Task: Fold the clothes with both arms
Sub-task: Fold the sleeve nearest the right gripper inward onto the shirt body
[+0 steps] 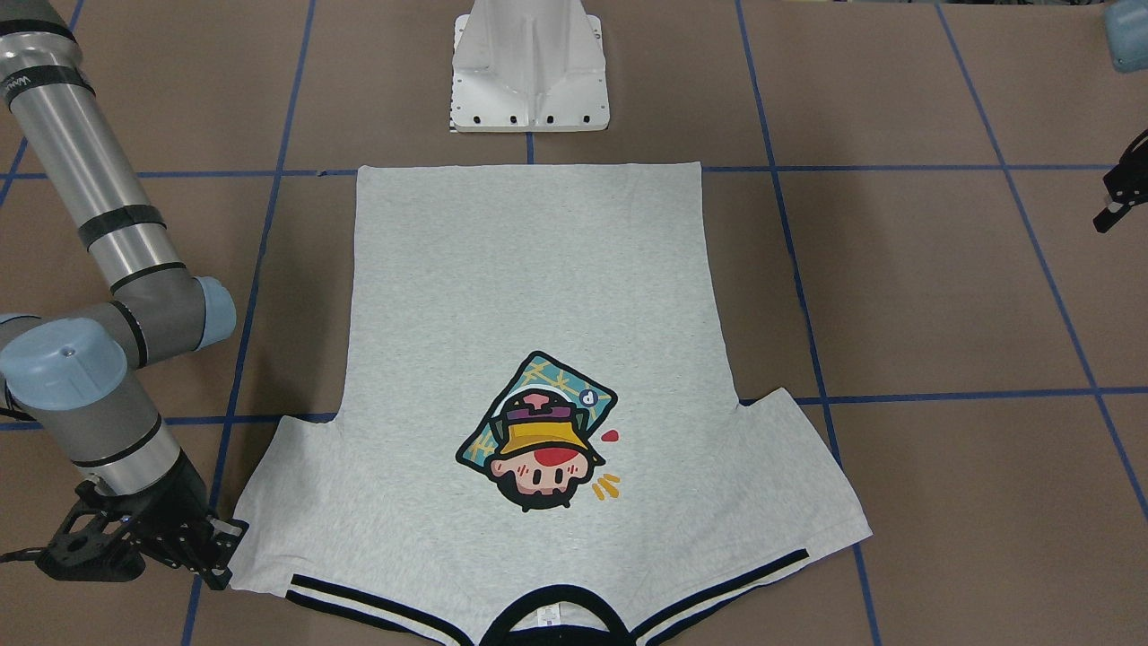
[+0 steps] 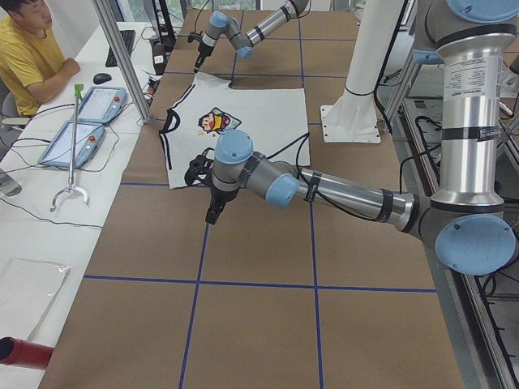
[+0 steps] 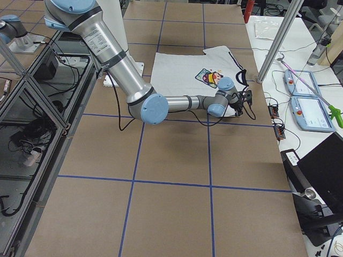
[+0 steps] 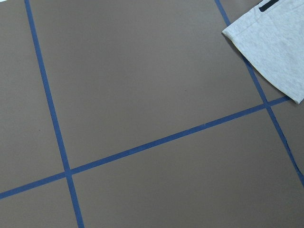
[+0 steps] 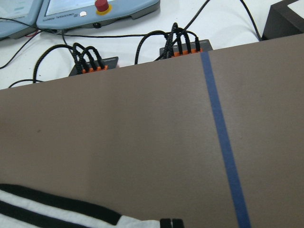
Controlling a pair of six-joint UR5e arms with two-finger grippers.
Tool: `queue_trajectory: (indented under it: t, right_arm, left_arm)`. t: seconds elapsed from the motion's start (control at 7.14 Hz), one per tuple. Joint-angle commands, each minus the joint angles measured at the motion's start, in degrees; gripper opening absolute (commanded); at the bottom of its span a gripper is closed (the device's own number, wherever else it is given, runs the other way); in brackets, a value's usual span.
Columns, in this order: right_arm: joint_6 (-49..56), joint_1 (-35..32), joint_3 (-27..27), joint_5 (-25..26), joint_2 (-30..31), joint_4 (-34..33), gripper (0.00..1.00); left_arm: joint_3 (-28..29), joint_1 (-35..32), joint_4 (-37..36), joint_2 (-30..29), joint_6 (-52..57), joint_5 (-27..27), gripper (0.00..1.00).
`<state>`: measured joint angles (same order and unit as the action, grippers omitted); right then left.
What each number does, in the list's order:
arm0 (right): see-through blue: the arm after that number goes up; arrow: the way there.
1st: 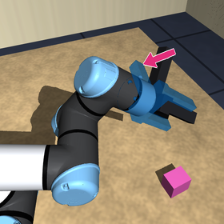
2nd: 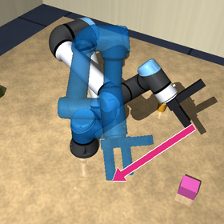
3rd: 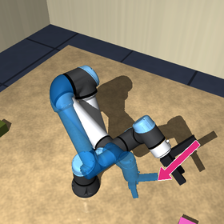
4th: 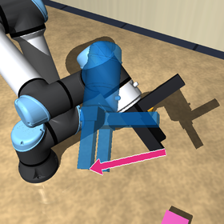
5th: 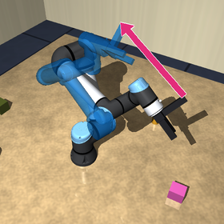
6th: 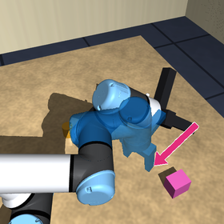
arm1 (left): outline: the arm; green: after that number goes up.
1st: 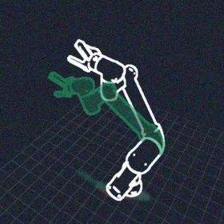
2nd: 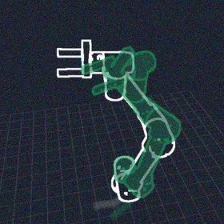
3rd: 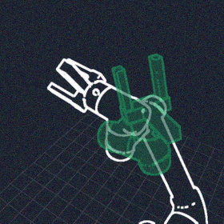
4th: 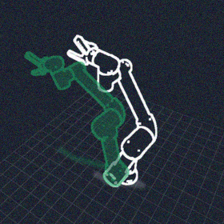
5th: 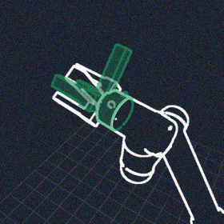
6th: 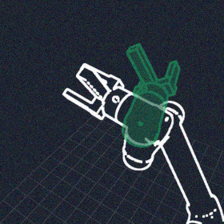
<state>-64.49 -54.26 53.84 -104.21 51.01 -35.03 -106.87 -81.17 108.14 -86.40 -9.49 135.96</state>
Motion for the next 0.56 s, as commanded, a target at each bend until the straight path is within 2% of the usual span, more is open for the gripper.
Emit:
queue_trajectory:
  t: [0.0, 0.28, 0.42]
  right_arm:
    - [-4.0, 2.4, 5.6, -0.3, -1.0, -5.9, 0.00]
    - [-7.0, 5.5, 3.8, 0.7, -5.9, -9.1, 0.00]
    - [-8.4, 7.2, 1.3, 3.6, -9.9, -12.2, 0.00]
  left_arm:
    - [-0.1, 0.0, 0.0, 0.0, 0.0, 0.1, 1.00]
    - [-0.1, 0.0, 0.0, 0.0, 0.0, 0.1, 1.00]
    - [-0.1, 0.0, 0.0, 0.0, 0.0, 0.1, 1.00]
